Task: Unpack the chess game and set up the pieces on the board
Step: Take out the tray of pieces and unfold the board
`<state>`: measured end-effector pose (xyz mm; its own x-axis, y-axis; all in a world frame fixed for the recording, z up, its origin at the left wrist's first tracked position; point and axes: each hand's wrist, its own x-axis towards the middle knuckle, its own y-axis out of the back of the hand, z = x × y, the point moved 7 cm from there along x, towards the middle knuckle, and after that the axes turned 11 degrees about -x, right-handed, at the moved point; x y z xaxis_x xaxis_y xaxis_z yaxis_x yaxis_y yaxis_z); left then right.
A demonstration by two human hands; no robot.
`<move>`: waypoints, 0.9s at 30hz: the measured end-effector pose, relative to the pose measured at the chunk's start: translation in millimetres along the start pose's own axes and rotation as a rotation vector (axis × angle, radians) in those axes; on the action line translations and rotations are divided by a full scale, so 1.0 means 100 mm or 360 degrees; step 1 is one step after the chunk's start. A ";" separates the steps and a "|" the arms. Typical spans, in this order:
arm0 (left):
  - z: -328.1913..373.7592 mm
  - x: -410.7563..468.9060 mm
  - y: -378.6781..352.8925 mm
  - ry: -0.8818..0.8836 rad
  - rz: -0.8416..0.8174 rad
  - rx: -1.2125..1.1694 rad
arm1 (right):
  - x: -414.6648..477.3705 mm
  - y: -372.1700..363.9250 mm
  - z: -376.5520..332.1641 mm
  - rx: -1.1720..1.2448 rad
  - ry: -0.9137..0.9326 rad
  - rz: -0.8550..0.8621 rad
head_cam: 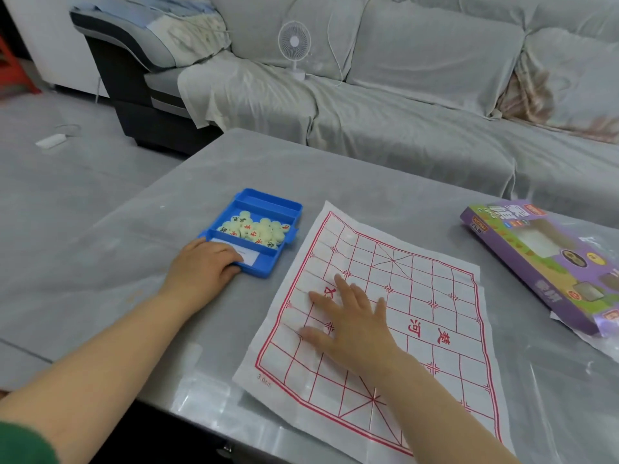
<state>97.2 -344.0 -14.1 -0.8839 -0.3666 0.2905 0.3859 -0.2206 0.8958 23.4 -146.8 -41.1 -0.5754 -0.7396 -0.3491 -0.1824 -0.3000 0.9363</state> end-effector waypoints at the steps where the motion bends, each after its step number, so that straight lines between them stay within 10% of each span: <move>1: -0.10 0.02 0.02 0.0091 -0.0015 -0.0053 | 0.01 -0.01 -0.02 -0.0039 0.0017 0.0016; 14: 0.59 0.04 0.16 -0.0064 0.0171 -0.0452 | 0.21 0.03 -0.32 0.0110 0.0182 0.0237; 21: 0.94 0.03 -0.60 0.0103 -0.0480 -0.0357 | 0.07 -0.07 0.13 0.0055 0.0065 0.0316; 27: 0.90 0.03 -0.68 0.0097 -0.0691 -0.0117 | -0.31 -0.21 1.28 0.0073 -0.0607 0.0149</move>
<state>44.7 -248.5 -44.2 -0.9519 -0.2777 -0.1294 0.0023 -0.4288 0.9034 -57.1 -40.4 -45.4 -0.8448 -0.4828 -0.2310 -0.1454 -0.2083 0.9672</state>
